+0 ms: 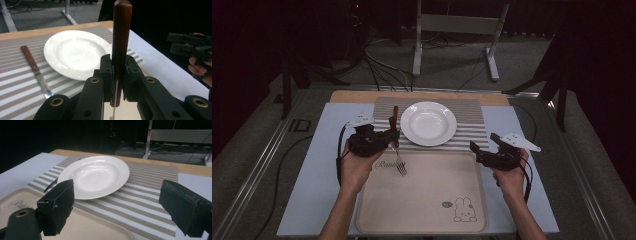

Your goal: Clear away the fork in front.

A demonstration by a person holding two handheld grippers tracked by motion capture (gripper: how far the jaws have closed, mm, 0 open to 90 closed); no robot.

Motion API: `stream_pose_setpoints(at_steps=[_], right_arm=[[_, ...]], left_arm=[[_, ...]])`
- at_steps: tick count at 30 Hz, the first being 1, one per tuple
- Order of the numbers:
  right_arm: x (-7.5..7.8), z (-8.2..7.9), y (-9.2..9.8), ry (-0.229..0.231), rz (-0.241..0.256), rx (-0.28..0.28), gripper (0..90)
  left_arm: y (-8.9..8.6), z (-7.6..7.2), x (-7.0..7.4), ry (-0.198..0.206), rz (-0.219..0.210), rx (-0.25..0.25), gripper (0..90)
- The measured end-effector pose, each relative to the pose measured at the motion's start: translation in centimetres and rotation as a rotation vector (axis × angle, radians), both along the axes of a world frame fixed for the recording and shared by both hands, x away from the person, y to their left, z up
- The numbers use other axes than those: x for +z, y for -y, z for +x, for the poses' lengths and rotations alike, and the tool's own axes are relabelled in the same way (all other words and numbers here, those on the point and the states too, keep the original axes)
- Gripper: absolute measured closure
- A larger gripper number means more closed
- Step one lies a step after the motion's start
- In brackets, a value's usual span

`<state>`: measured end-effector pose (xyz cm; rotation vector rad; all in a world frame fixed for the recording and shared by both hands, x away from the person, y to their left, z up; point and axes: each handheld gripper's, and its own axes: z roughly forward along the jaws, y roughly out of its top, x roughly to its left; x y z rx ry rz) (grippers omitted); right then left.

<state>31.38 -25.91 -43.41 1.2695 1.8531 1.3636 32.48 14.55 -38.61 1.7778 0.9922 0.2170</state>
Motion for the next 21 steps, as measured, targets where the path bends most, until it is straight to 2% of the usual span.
stream_pose_setpoints(at_steps=[7, 16, 21], right_arm=[[0.0, -0.1, 0.0, 0.001, 0.0, -0.002, 13.2], [0.1, -0.2, 0.4, 0.01, 0.001, -0.015, 13.6], [0.2, -0.3, 0.4, 0.03, -0.003, -0.028, 13.8]], left_arm=[[-1.7, -1.0, 0.1, -0.033, 0.001, -0.018, 80.2], [-3.2, -2.2, -0.4, -0.063, 0.024, -0.036, 80.2], [-4.0, -2.9, -0.8, -0.083, 0.036, -0.04, 80.2]])
